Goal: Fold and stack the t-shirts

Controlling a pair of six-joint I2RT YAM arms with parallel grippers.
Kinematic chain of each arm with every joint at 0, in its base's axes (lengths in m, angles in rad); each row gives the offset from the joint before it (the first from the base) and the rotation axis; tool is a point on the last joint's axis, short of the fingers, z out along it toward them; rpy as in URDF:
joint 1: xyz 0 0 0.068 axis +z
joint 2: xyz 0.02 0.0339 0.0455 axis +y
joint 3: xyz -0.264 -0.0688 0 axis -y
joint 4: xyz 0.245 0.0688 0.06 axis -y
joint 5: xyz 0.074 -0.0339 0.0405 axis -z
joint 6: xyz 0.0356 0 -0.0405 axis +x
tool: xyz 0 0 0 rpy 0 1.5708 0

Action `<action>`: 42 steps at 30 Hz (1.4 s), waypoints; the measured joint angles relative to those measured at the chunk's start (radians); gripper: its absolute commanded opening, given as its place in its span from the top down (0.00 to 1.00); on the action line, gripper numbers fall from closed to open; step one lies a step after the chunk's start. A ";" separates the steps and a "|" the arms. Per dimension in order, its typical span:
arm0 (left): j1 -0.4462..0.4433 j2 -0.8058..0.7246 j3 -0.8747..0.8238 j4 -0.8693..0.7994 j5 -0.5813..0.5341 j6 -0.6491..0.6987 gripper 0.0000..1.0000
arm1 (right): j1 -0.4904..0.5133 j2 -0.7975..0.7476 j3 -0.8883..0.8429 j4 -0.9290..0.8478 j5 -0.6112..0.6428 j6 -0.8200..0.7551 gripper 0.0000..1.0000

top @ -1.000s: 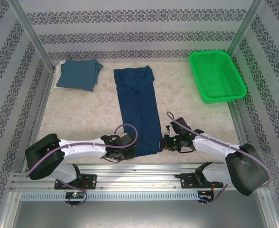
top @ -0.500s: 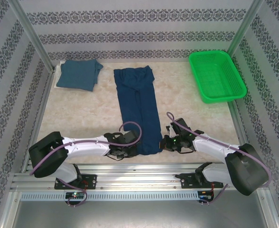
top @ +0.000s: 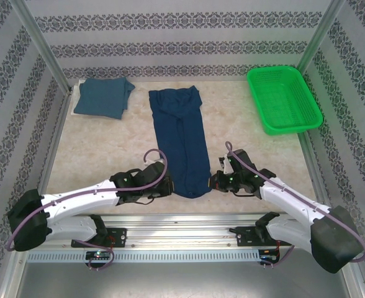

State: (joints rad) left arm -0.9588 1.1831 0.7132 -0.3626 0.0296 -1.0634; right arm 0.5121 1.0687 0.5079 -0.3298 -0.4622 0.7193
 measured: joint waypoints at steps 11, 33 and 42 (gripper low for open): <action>0.232 -0.059 0.027 -0.004 0.075 0.106 1.00 | -0.101 0.163 0.257 -0.061 -0.035 -0.055 1.00; 0.550 0.232 0.320 -0.004 0.272 0.332 1.00 | -0.223 0.702 0.872 -0.236 -0.126 -0.259 1.00; 0.588 0.383 0.425 0.015 0.325 0.372 1.00 | -0.255 0.840 1.034 -0.291 -0.148 -0.299 1.00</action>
State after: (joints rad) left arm -0.3710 1.5658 1.1381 -0.3473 0.3550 -0.6910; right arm 0.2569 1.9091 1.5421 -0.6209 -0.6098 0.4206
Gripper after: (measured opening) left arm 0.059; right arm 0.047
